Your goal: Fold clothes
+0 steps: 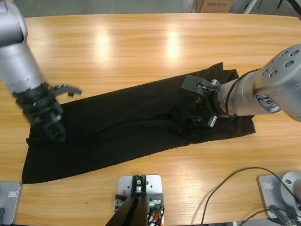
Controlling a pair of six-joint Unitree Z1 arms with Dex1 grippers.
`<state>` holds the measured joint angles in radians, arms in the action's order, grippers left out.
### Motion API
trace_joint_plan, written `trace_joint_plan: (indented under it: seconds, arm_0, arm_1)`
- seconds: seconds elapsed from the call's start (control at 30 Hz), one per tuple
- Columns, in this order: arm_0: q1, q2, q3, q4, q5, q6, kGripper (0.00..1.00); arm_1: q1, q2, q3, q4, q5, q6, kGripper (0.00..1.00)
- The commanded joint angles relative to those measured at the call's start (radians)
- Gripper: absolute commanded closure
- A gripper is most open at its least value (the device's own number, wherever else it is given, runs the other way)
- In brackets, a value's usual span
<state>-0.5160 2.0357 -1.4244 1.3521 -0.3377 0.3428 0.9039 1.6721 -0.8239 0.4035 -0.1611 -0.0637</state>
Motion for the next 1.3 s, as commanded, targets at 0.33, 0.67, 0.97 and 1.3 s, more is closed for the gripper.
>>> trace_joint_plan:
  seconds: [0.33,0.67,0.97,1.3]
  arm_0:
    - [-0.058,0.233,-0.207,0.165,0.249,0.562,0.004]
    - [-0.044,0.315,-0.197,0.163,0.301,0.579,0.004]
    - [-0.012,0.316,-0.161,0.163,0.314,0.574,0.004]
    - [-0.015,0.296,-0.085,0.156,0.307,0.563,0.004]
  arm_1:
    - [-0.010,0.025,0.020,-0.012,0.016,0.011,0.133]
    - [-0.010,0.017,0.027,-0.008,0.018,0.011,0.133]
    - [-0.010,0.031,0.019,-0.007,0.019,0.010,0.132]
    - [-0.010,0.023,0.022,-0.008,0.020,0.010,0.131]
